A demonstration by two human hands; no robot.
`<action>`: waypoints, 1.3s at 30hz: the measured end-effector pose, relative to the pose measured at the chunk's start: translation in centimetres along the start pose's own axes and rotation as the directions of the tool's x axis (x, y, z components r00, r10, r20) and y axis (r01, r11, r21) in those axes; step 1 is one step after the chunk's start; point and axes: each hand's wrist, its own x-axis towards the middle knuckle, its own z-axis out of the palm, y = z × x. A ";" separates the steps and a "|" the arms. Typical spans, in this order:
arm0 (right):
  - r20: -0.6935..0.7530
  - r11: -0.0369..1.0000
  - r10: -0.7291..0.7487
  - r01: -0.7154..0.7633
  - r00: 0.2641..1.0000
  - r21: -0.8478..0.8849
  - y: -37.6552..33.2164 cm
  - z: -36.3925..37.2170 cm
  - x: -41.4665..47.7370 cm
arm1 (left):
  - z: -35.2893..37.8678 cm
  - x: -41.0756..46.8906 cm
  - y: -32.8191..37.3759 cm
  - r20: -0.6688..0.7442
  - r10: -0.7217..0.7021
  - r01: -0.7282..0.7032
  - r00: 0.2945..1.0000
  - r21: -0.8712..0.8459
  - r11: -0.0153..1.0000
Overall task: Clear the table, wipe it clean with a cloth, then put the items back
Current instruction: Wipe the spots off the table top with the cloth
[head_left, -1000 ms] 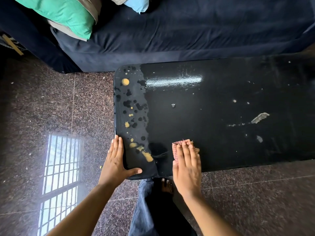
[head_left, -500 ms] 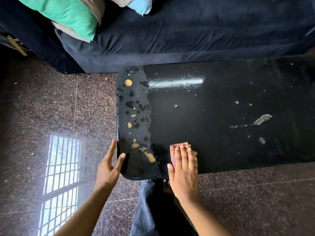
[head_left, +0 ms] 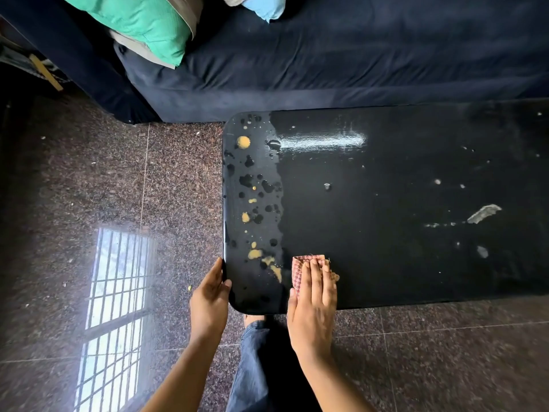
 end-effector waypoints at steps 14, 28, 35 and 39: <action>0.046 0.993 -0.089 0.092 0.995 -0.078 -3.3 1.0 -0.4 | -1.1 0.0 1.5 0.032 -0.154 0.153 0.988 -0.414 0.897; -0.052 0.997 -0.029 0.025 0.998 -0.068 -5.7 1.2 2.8 | -0.9 0.5 2.6 0.029 -0.234 0.221 0.972 -0.461 0.860; 0.027 0.927 -0.372 0.373 0.928 -0.045 -11.0 2.7 3.1 | 0.9 1.1 5.5 -0.060 -0.204 0.153 0.977 -0.467 0.871; 0.017 0.947 -0.303 0.303 0.953 -0.105 -6.9 1.6 5.1 | 1.2 1.7 6.1 -0.089 -0.180 0.130 0.980 -0.400 0.907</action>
